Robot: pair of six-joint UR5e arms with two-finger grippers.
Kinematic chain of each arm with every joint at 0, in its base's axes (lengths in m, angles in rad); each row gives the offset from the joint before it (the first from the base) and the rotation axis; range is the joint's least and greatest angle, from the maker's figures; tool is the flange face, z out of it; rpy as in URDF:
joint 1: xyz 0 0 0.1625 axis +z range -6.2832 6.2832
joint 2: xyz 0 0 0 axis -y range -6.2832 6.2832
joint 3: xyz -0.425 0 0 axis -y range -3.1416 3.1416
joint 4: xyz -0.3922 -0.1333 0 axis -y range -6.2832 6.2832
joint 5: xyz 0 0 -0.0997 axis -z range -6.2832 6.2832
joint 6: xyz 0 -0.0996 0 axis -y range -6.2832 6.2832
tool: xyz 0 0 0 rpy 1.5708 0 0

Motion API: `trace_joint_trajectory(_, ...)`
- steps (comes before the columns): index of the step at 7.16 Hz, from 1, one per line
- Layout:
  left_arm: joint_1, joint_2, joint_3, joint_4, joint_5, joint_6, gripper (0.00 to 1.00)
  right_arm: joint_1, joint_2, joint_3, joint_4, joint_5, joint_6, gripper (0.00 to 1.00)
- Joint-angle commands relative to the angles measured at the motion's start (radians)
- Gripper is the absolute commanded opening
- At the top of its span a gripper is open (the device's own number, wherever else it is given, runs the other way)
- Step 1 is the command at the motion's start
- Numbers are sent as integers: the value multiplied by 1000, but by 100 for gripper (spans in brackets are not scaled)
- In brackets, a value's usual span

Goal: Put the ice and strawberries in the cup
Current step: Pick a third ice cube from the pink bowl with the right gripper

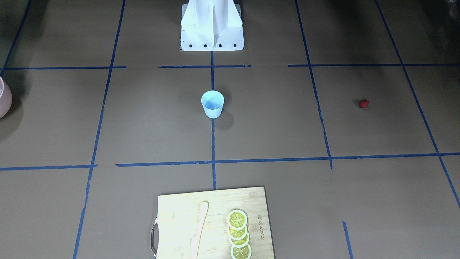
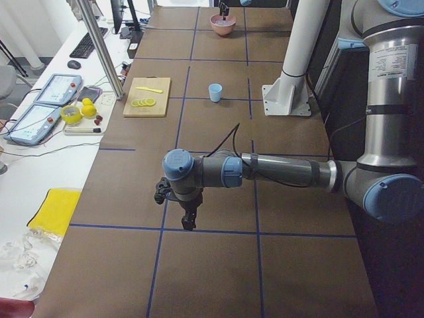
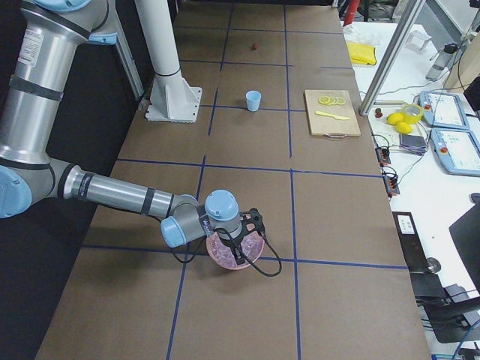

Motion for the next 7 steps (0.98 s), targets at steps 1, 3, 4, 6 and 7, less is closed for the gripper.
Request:
trace_joint_trajectory(1,0,0,1,1,0,0,100,-23,-4,-3,-1,-12,-5,74)
trace_joint_trajectory(3,0,0,2,1,0,0,100,-23,-11,-4,-2,-30,-8,55)
trace_joint_trajectory(4,0,0,2,1,0,0,100,-23,-11,-6,-2,-30,-9,25)
trace_joint_trajectory(6,0,0,2,1,0,0,100,-21,-9,-6,-2,-30,-14,3)
trace_joint_trajectory(7,0,0,1,1,1,0,100,-20,-9,2,-2,-26,-15,3)
